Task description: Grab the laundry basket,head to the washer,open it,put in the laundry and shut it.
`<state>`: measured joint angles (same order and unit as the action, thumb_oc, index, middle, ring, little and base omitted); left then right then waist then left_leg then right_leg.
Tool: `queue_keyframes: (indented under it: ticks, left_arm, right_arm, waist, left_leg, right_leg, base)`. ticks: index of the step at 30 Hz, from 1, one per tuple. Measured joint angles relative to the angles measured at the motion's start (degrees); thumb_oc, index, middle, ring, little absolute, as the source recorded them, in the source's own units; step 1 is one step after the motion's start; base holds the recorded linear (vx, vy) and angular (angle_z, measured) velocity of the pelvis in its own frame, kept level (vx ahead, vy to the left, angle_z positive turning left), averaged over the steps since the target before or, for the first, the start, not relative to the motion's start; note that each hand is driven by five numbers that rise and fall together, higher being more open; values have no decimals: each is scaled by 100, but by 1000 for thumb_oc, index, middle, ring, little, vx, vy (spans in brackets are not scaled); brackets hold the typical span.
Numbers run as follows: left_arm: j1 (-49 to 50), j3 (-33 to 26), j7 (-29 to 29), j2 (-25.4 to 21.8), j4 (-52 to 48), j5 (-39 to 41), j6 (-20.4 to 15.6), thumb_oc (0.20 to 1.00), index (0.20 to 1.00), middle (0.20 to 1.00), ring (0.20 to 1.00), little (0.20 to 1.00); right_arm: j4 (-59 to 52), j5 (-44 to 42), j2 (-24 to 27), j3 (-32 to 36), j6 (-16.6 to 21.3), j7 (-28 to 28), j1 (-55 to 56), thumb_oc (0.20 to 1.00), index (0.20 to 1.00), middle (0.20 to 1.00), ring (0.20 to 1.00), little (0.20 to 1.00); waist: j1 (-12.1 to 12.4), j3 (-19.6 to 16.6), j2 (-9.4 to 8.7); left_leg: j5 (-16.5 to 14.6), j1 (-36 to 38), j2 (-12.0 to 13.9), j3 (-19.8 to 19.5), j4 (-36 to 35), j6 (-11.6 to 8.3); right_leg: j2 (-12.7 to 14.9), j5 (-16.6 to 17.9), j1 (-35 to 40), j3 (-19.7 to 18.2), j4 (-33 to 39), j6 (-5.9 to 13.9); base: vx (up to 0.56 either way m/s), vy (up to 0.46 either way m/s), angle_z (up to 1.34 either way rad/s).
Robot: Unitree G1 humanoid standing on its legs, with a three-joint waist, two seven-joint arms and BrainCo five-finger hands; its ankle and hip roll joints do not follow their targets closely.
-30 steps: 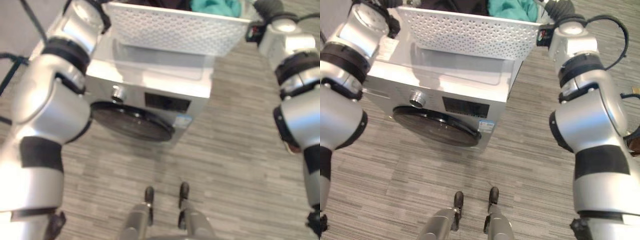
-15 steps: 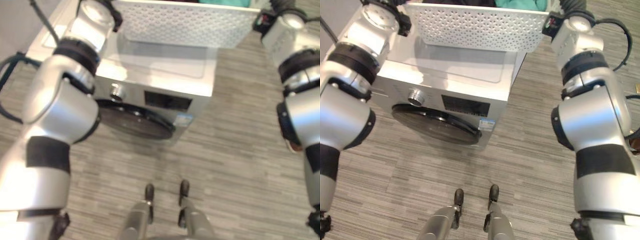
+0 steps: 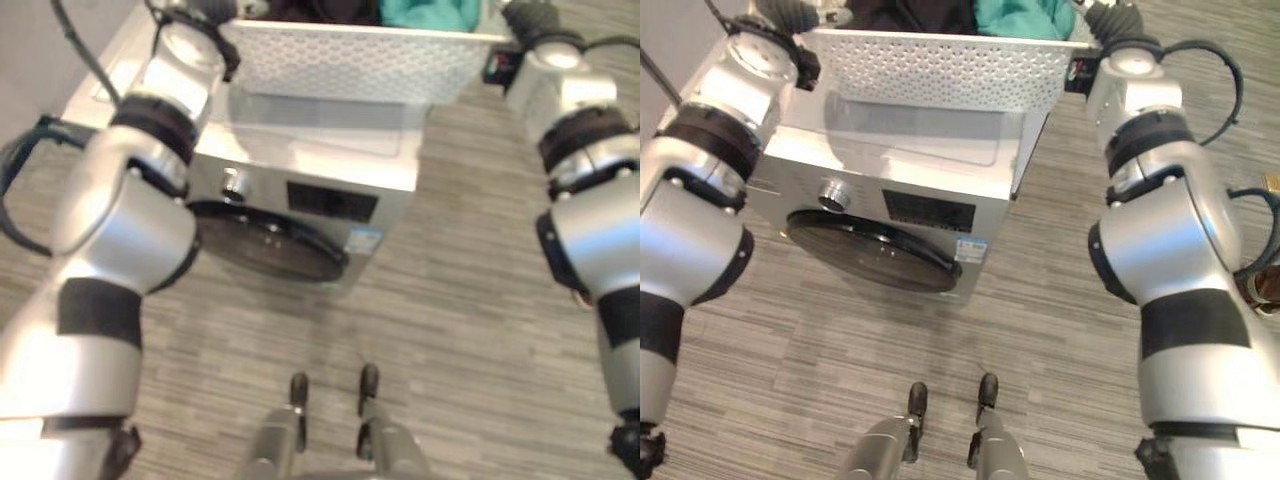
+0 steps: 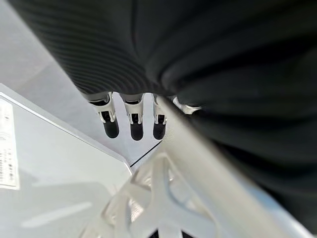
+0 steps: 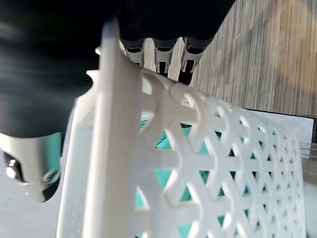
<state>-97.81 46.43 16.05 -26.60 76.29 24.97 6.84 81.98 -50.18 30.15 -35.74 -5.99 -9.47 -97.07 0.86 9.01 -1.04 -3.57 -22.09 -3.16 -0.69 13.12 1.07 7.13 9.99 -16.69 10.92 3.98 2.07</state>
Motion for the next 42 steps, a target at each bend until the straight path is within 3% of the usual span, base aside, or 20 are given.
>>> queue_keyframes:
  ticks: [6, 16, 26, 42]
  left_arm:
    - [0, -41, 21, 34, 0, 9, 0, 1000, 1000, 1000, 1000, 1000]
    - [-43, -37, 8, 252, -1, 220, -20, 1000, 1000, 1000, 1000, 1000]
    - [-58, -27, -150, 321, -1, 339, -18, 1000, 1000, 1000, 1000, 1000]
    - [-172, 307, -288, 342, -26, 321, -26, 1000, 1000, 1000, 1000, 1000]
  right_arm:
    - [0, -294, 2, 5, 115, -1, -10, 1000, 1000, 1000, 1000, 1000]
    - [35, -394, 270, -52, -57, 2, -68, 1000, 1000, 1000, 1000, 1000]
    - [130, -349, 358, -449, -465, 54, -69, 1000, 1000, 1000, 1000, 1000]
    - [180, -147, 369, -625, -486, 268, -90, 1000, 1000, 1000, 1000, 1000]
  waist:
    - [6, -1, 2]
    - [104, -17, 27]
    - [136, -13, 21]
    - [109, -13, 20]
  left_leg:
    - [16, -36, -4, -58, 1, -16]
    - [37, -50, -28, -155, -8, -25]
    - [130, 320, -48, -155, -307, -13]
    - [276, 926, -54, -163, -831, 30]
  right_leg:
    - [0, 0, -2, 67, 3, 0]
    - [6, 1, 42, 155, 27, -1]
    - [33, 3, 292, 204, 53, -3]
    - [58, 2, 660, 250, 78, -2]
  base:
    - [15, 4, 5]
    - [37, 17, 6]
    - [37, 0, 1]
    - [24, -3, 0]
